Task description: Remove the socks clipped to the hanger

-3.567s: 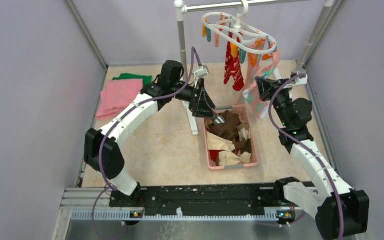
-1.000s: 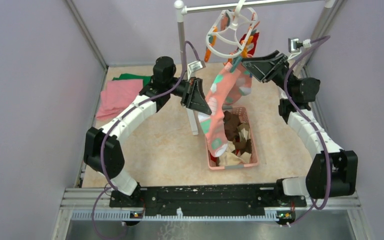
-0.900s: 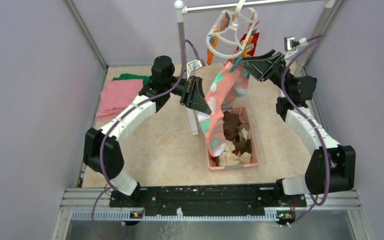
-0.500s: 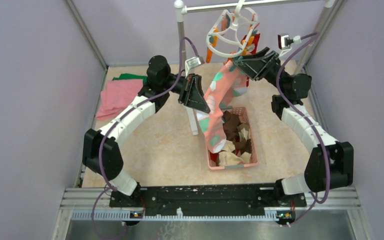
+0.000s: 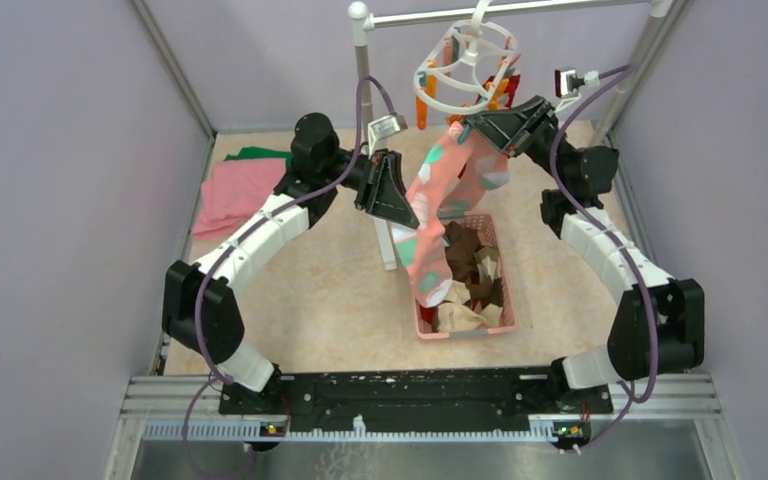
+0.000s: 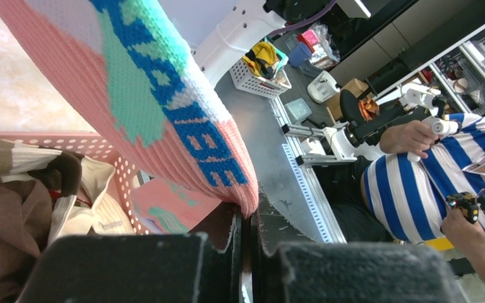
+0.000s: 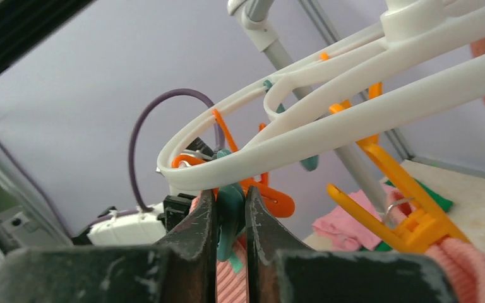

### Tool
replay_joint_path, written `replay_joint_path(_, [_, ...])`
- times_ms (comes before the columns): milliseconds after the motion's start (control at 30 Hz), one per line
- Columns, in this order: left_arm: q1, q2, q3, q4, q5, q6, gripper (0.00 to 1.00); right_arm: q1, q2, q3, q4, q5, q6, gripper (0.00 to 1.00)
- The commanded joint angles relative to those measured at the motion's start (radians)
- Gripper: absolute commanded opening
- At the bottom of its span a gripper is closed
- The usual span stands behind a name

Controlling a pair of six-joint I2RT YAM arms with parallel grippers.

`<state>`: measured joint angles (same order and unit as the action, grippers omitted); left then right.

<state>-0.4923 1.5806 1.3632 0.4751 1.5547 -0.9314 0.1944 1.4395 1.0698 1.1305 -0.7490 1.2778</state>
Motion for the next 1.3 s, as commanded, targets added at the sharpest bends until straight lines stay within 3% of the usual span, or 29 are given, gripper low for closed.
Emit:
replay_joint_path(0, [0.004,-0.010,0.023,-0.262,-0.030,0.240,0.01,0.007,-0.091,0.057,-0.174,0.024,-0.145,0.00])
replay_joint_path(100, [0.000,0.014,0.163,-0.715,-0.164,0.608,0.00,0.007,-0.129,0.074,-0.350,0.050,-0.256,0.00])
replay_joint_path(167, [-0.004,0.030,0.202,-0.838,-0.264,0.721,0.01,0.007,-0.154,0.090,-0.470,0.077,-0.336,0.00])
replay_joint_path(367, [-0.052,0.047,0.202,-0.954,-0.548,0.901,0.00,0.009,-0.194,0.147,-0.728,0.178,-0.494,0.00])
replay_joint_path(467, [-0.087,0.064,0.175,-0.970,-0.624,0.972,0.00,0.011,-0.196,0.168,-0.788,0.195,-0.528,0.00])
replay_joint_path(700, [-0.107,0.064,0.065,-0.925,-0.630,1.007,0.00,0.011,-0.191,0.211,-0.898,0.195,-0.600,0.00])
replay_joint_path(833, [-0.158,0.068,0.056,-0.903,-0.702,1.068,0.01,0.011,-0.191,0.207,-0.903,0.198,-0.604,0.00])
replay_joint_path(900, [-0.185,0.085,0.064,-0.888,-0.717,1.072,0.16,0.011,-0.191,0.198,-0.899,0.198,-0.598,0.00])
replay_joint_path(1033, [-0.229,0.120,0.089,-0.892,-0.752,1.091,0.91,0.014,-0.195,0.189,-0.926,0.209,-0.604,0.00])
replay_joint_path(1067, [-0.235,0.118,0.089,-0.893,-0.755,1.101,0.98,0.015,-0.199,0.188,-0.936,0.214,-0.607,0.03])
replay_joint_path(1267, [-0.237,0.089,0.104,-0.974,-0.726,1.206,0.99,0.014,-0.243,0.161,-0.985,0.225,-0.648,0.53])
